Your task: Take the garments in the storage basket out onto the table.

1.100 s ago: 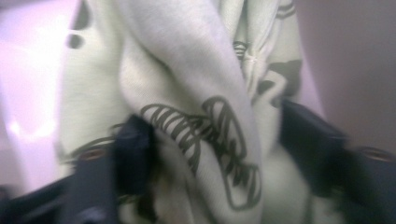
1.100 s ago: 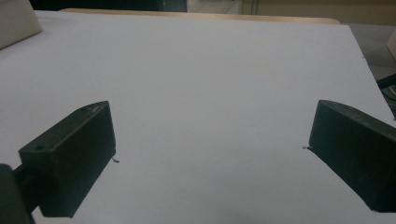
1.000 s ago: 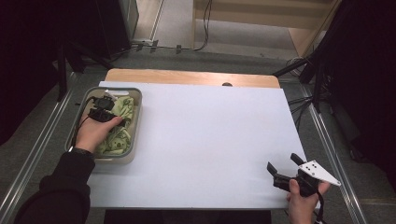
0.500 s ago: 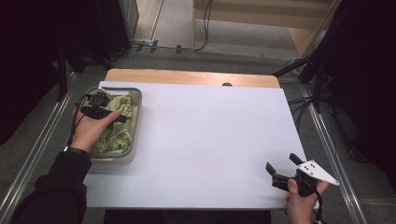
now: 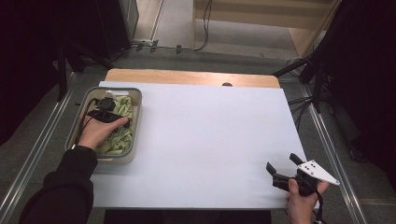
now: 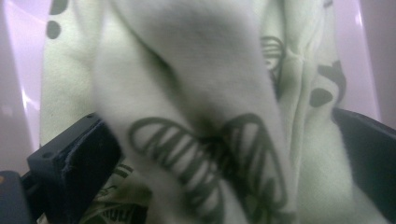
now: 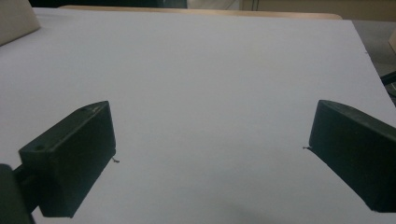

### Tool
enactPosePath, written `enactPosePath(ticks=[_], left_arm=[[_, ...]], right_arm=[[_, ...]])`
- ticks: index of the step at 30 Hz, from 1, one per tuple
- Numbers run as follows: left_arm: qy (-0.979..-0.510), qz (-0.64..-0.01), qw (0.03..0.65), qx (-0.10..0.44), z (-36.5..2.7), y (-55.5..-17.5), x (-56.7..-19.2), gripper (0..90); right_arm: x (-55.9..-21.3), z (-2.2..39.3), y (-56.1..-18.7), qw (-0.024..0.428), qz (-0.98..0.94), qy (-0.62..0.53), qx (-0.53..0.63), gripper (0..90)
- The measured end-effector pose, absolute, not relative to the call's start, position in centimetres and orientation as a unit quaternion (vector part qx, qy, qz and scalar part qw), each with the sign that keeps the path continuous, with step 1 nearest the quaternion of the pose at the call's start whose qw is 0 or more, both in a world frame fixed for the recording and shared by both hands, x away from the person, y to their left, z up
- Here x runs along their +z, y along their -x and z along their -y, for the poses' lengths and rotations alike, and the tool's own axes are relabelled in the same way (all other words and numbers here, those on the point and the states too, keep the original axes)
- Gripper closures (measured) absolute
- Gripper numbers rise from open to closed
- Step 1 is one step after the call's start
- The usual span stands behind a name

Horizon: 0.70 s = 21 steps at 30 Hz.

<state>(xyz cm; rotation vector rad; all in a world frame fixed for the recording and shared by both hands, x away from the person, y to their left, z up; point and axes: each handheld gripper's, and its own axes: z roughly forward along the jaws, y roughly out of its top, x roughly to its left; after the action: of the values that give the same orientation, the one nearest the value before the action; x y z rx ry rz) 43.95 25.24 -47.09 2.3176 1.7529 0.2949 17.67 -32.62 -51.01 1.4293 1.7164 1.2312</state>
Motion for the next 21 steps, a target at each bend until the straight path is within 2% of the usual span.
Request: enactPosePath(ticks=[2, 7, 9, 13, 21], left_arm=[[-0.808, -0.573, 0.094, 0.104, -24.6, -43.7, -47.3, 0.0], [-0.820, -0.557, 0.091, 0.098, -24.3, -43.3, -47.1, 2.0], [-0.826, -0.548, 0.093, 0.098, -24.2, -43.2, -46.8, 9.0], [-0.839, -0.524, 0.104, 0.104, -23.9, -42.8, -46.2, 37.0], [-0.849, -0.505, 0.111, 0.109, -23.8, -42.5, -46.1, 50.6]], right_arm=[[-51.0, 32.6, -17.7, 0.290, -0.644, -0.536, 0.462, 0.0], [-51.0, 32.5, -17.7, 0.289, -0.646, -0.534, 0.462, 0.0], [-51.0, 32.5, -17.7, 0.290, -0.647, -0.534, 0.461, 0.0], [-51.0, 32.5, -17.6, 0.288, -0.645, -0.537, 0.462, 0.0], [-51.1, 32.5, -17.7, 0.286, -0.646, -0.536, 0.462, 0.0]])
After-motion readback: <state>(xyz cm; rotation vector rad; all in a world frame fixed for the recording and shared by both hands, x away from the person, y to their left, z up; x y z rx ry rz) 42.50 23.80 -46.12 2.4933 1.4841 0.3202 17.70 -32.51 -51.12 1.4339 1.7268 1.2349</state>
